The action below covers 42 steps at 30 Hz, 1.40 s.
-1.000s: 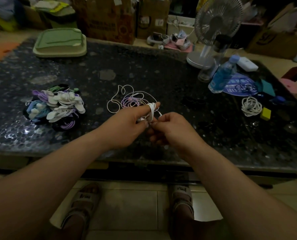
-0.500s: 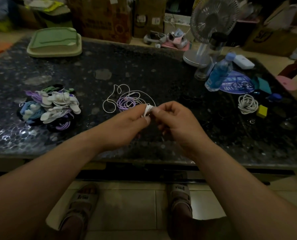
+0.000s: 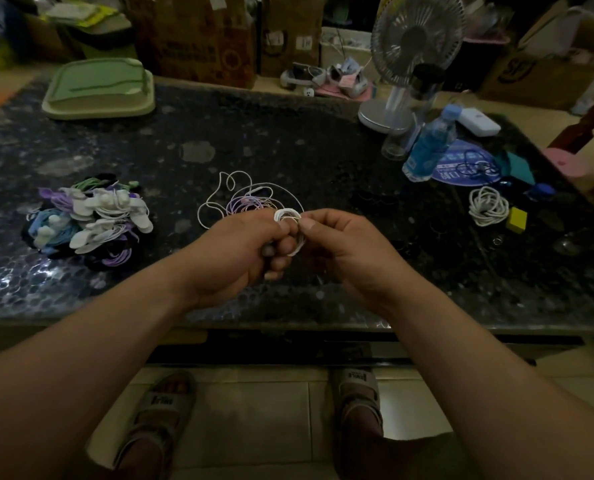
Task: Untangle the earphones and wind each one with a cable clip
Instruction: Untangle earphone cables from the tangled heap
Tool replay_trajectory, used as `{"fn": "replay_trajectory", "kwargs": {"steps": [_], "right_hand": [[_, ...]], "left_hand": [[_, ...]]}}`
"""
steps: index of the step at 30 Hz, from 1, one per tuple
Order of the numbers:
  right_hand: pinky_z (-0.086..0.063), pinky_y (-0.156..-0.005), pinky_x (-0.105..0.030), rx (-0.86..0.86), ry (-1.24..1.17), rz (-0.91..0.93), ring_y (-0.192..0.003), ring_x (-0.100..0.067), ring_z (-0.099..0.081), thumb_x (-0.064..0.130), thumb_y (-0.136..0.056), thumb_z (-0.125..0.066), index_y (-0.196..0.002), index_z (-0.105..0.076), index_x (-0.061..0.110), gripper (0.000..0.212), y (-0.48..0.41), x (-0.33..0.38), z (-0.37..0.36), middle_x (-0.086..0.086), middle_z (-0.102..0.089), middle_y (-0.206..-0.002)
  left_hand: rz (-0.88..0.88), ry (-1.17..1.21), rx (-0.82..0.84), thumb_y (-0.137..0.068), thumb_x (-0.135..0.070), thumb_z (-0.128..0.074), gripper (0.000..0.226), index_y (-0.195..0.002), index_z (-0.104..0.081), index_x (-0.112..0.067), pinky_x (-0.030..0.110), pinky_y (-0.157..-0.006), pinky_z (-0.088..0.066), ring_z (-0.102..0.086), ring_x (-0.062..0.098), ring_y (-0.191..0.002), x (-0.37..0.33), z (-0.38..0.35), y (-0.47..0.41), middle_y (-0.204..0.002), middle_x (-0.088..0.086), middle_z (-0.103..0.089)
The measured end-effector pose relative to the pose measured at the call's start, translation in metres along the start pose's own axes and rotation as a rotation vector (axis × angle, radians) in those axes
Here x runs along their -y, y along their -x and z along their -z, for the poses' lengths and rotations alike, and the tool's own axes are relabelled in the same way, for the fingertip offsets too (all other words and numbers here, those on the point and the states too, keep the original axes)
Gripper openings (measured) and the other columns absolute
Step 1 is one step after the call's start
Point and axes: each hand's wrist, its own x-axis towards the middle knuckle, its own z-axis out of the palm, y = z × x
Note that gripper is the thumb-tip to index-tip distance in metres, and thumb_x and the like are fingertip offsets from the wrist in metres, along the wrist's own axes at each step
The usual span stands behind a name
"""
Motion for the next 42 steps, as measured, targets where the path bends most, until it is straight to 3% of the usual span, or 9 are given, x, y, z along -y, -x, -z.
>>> {"fn": "replay_trajectory", "kwargs": {"steps": [3,8,17,23,29,31,35,39,42], "right_hand": [[-0.053,-0.087,-0.042,0.004,-0.024,-0.004,-0.09,-0.026,-0.068,0.014,-0.104,-0.059,-0.113,-0.067,0.003,0.017,-0.001,-0.001,0.0,-0.01,-0.073,-0.092],[-0.053,-0.06,-0.021,0.082,-0.041,-0.102,-0.072,-0.01,-0.069,0.018,-0.106,-0.056,-0.103,-0.068,0.01,0.014,0.0,-0.003,-0.002,-0.003,-0.074,-0.085],[-0.048,-0.071,-0.037,-0.014,0.247,-0.024,-0.08,-0.021,-0.06,0.028,-0.104,-0.062,-0.102,-0.07,0.005,0.024,-0.001,-0.009,-0.004,-0.025,-0.071,-0.098],[-0.051,-0.076,-0.042,-0.037,0.352,-0.017,-0.081,-0.019,-0.063,0.033,-0.104,-0.062,-0.1,-0.07,0.014,0.022,-0.001,-0.014,0.01,-0.016,-0.075,-0.099],[-0.049,-0.073,-0.034,-0.042,0.351,-0.022,-0.079,-0.015,-0.061,0.037,-0.104,-0.062,-0.099,-0.07,0.017,0.022,0.002,-0.01,0.028,-0.004,-0.07,-0.09],[-0.051,-0.074,-0.034,-0.154,0.486,-0.058,-0.082,-0.013,-0.067,0.041,-0.105,-0.058,-0.103,-0.071,0.018,0.026,0.0,-0.006,0.047,-0.001,-0.073,-0.094],[-0.052,-0.088,-0.036,-0.501,1.093,-0.097,-0.104,-0.025,-0.065,0.031,-0.1,-0.064,-0.114,-0.068,0.025,0.015,-0.007,-0.013,0.115,-0.003,-0.066,-0.113],[-0.048,-0.105,-0.043,-0.353,1.306,-0.304,-0.125,-0.038,-0.054,0.025,-0.095,-0.067,-0.142,-0.054,0.032,0.049,-0.009,-0.035,0.139,-0.012,-0.049,-0.138],[-0.047,-0.101,-0.042,-0.372,1.291,-0.228,-0.123,-0.037,-0.054,0.025,-0.098,-0.066,-0.142,-0.052,0.032,0.047,-0.017,-0.041,0.141,-0.013,-0.048,-0.136]], "left_hand": [[0.001,0.017,-0.032,-0.109,-0.013,-0.037,0.014,-0.105,-0.051,-0.011,0.026,-0.053,-0.031,-0.039,0.012,-0.061,0.0,-0.004,-0.001,-0.071,0.0,-0.047],[0.04,-0.011,-0.059,-0.108,-0.012,-0.037,0.026,-0.085,-0.046,-0.014,0.027,-0.051,-0.026,-0.036,0.013,-0.056,0.003,-0.004,0.0,-0.067,0.0,-0.043],[0.047,-0.093,-0.199,-0.111,-0.017,-0.039,0.019,-0.097,-0.05,-0.011,0.025,-0.05,-0.032,-0.042,0.009,-0.055,0.011,-0.005,-0.004,-0.071,0.0,-0.055],[0.063,-0.041,-0.129,-0.109,-0.014,-0.042,0.025,-0.089,-0.055,-0.011,0.026,-0.053,-0.031,-0.041,0.01,-0.058,0.012,-0.012,-0.006,-0.074,0.003,-0.053],[0.08,0.046,-0.135,-0.109,-0.016,-0.044,0.022,-0.09,-0.054,-0.012,0.029,-0.057,-0.03,-0.041,0.011,-0.059,0.015,-0.017,-0.018,-0.077,0.002,-0.054],[0.071,0.037,-0.183,-0.108,-0.015,-0.044,0.021,-0.088,-0.051,-0.013,0.03,-0.055,-0.029,-0.04,0.012,-0.059,0.016,-0.019,-0.025,-0.075,0.001,-0.054],[0.036,-0.004,-0.253,-0.105,-0.012,-0.044,0.02,-0.085,-0.05,-0.014,0.029,-0.053,-0.03,-0.04,0.012,-0.057,0.015,-0.023,-0.035,-0.072,0.0,-0.054],[0.046,-0.027,-0.243,-0.104,-0.011,-0.046,0.022,-0.083,-0.049,-0.016,0.029,-0.052,-0.029,-0.04,0.013,-0.056,0.015,-0.025,-0.04,-0.072,0.0,-0.055],[0.064,-0.012,-0.24,-0.104,-0.011,-0.046,0.022,-0.083,-0.05,-0.016,0.029,-0.051,-0.03,-0.041,0.012,-0.055,0.016,-0.025,-0.042,-0.071,0.0,-0.055]]}}
